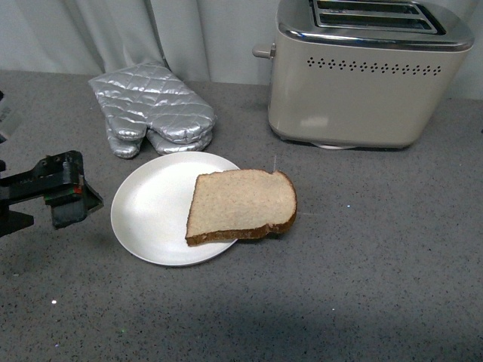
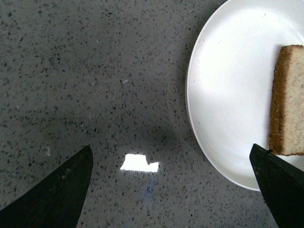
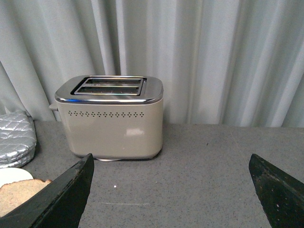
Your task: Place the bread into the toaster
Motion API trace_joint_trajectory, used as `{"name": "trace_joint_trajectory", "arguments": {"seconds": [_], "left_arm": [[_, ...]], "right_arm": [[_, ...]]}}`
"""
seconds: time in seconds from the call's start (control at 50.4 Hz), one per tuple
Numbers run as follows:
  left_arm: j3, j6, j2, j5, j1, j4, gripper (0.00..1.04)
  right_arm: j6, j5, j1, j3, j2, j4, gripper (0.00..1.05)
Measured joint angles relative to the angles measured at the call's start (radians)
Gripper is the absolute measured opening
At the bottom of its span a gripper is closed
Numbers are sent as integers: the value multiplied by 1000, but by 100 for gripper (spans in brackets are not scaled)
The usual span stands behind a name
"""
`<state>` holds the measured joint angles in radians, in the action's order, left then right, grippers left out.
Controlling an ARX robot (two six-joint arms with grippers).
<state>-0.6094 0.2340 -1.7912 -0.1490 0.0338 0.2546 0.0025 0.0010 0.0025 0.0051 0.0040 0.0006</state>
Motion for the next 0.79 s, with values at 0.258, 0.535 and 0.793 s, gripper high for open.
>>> {"name": "trace_joint_trajectory", "arguments": {"seconds": [0.258, 0.535, 0.793], "left_arm": [[-181, -4, -195, 15, 42, -80, 98], [-286, -4, -288, 34, 81, -149, 73], [-302, -1, -303, 17, 95, -164, 26]], "right_arm": [[0, 0, 0, 0, 0, 0, 95], [0, 0, 0, 0, 0, 0, 95], [0, 0, 0, 0, 0, 0, 95]]}}
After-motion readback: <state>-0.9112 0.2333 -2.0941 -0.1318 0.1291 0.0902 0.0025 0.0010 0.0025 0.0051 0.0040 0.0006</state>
